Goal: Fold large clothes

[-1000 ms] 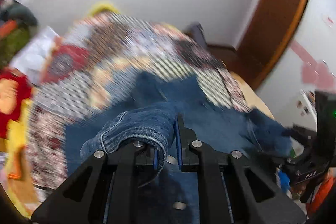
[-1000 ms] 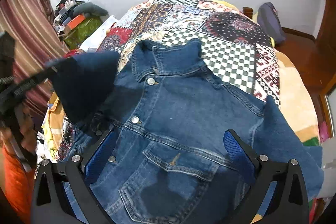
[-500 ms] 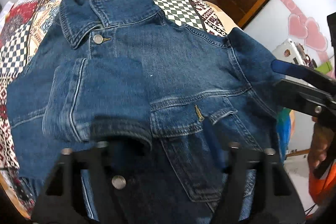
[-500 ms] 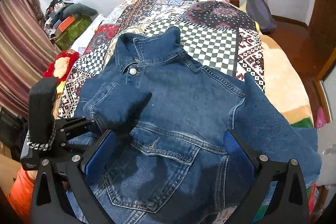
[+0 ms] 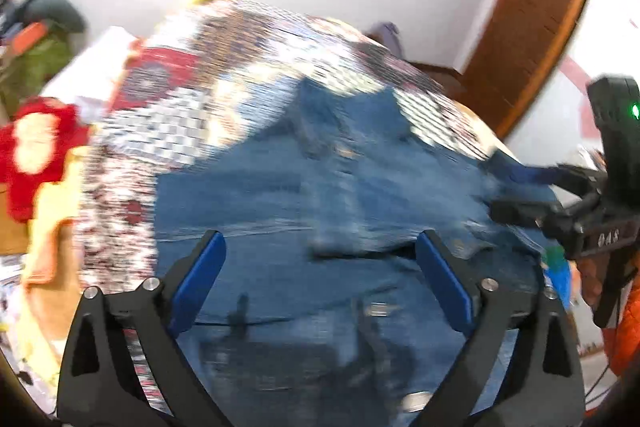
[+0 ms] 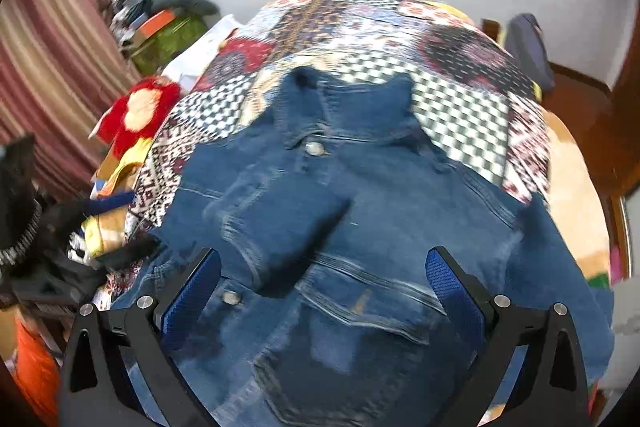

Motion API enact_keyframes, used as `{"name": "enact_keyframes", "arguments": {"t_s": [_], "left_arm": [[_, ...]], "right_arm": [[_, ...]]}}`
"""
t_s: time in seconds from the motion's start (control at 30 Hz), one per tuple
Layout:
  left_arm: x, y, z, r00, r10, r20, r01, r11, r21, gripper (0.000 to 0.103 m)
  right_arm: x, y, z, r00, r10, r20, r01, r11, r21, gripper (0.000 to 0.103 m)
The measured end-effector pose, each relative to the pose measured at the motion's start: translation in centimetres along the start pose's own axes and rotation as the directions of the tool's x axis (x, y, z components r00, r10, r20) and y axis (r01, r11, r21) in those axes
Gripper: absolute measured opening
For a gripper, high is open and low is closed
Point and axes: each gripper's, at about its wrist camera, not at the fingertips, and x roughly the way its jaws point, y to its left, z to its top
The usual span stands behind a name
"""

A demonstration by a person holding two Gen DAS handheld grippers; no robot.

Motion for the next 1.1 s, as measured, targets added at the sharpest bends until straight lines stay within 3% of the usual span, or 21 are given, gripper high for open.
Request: {"name": "enact_keyframes", "arguments": {"t_s": [0.13,0.4,0.57,0.7,0.8,0.87,1.0,1.1], "left_arm": [[0.2,5.2,-0.8,0.995,0.1,-0.014,-0.101,0.992,-0.079,0.097],[5.3,11.4,-5.0,0.973,0.17,-0.154,-0.192,0.971,-0.14,0.097],[9.2,14.3,-7.2,0.955,0.164,-0.245,-0.212,0.961,-0.18,0.097],[11.0,15.1,-8.3,0.953,0.124,-0.278,-0.186,0.959,-0.213,0.097],[12.2,14.9,-9.0,0.947,0.098,-0.306,-0.169,0.961,-0.217,0.097],[12.6,14.5,-9.4,0.945,0.12,-0.304,-0.185,0.963,-0.196,0.098],[12.6,14.0,-9.5,0.941,0.141,-0.308,-0.201,0.964,-0.173,0.098],[12.6,13.9,-9.6,0.939,0.137,-0.314,-0.201,0.963,-0.18,0.098]], "right_arm": [[2.6,3.7,0.7,0.999,0.001,-0.043,-0.005,0.997,-0.083,0.102],[9.8,8.9,0.8,0.983,-0.04,-0.178,-0.004,0.971,-0.238,0.102],[13.0,9.4,0.8,0.976,-0.075,-0.204,0.024,0.97,-0.243,0.1],[14.9,9.0,0.8,0.966,-0.117,-0.229,0.05,0.959,-0.277,0.078],[15.1,8.8,0.6,0.972,-0.109,-0.21,0.045,0.956,-0.291,0.067],[14.9,9.0,0.5,0.974,-0.106,-0.199,0.041,0.951,-0.307,0.059],[13.4,9.3,0.7,0.984,-0.098,-0.148,0.046,0.946,-0.32,0.03],[11.5,8.7,1.1,0.991,-0.093,-0.098,0.06,0.951,-0.302,0.02]]}}
